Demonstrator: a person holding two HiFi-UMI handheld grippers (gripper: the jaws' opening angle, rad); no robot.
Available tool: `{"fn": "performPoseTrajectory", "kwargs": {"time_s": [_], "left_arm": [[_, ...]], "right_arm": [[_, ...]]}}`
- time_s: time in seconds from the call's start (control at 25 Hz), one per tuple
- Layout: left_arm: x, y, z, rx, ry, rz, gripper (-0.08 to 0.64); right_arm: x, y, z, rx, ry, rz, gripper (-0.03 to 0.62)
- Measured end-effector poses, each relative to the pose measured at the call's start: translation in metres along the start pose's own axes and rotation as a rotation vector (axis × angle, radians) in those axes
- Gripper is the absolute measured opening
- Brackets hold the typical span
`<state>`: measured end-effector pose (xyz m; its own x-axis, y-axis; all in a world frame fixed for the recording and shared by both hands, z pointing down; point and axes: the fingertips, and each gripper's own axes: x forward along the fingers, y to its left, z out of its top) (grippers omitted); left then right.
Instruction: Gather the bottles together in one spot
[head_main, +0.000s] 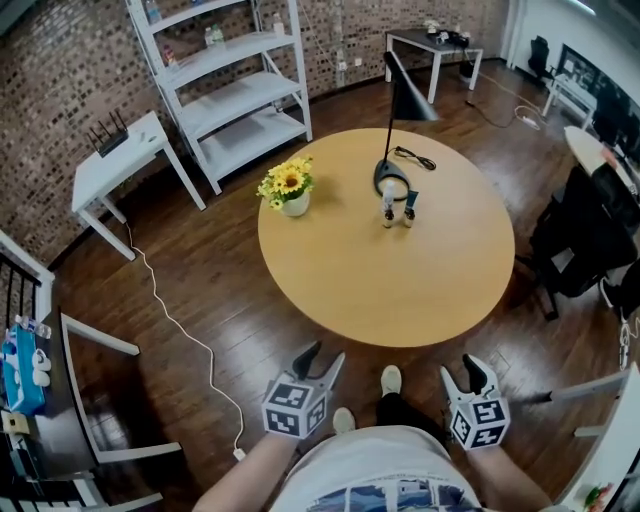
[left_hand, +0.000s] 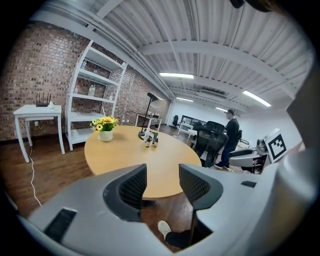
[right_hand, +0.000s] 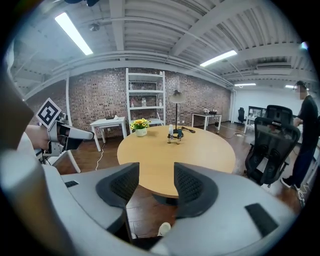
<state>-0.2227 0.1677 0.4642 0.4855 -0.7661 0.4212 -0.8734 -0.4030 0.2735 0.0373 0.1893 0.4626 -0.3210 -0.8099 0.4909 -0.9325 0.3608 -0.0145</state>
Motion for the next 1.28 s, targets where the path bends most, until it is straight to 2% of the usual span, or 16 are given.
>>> {"fn": "performPoseTrajectory", "kwargs": {"time_s": [0.28, 0.6, 0.72, 0.84, 1.08, 1.28], "left_arm": [[0.018, 0.008, 0.000, -0.012, 0.026, -0.003, 0.196], [0.096, 0.012, 0.020, -0.038, 0.076, -0.009, 0.196], [0.121, 0.005, 0.032, -0.055, 0.082, -0.028, 0.198], [0.136, 0.003, 0.037, -0.040, 0.100, -0.022, 0.198], [0.126, -0.010, 0.035, -0.042, 0.099, -0.067, 0.201], [0.095, -0.012, 0.028, 0.003, 0.075, -0.075, 0.215]], "right_arm": [[0.024, -0.007, 0.007, 0.008, 0.012, 0.024, 0.242], [0.070, -0.047, 0.019, 0.005, 0.036, 0.096, 0.242], [0.081, -0.059, 0.024, -0.022, 0.051, 0.134, 0.242], [0.089, -0.064, 0.025, -0.045, 0.057, 0.149, 0.243], [0.079, -0.058, 0.023, -0.047, 0.046, 0.130, 0.244], [0.055, -0.034, 0.021, -0.063, 0.026, 0.112, 0.244]]}}
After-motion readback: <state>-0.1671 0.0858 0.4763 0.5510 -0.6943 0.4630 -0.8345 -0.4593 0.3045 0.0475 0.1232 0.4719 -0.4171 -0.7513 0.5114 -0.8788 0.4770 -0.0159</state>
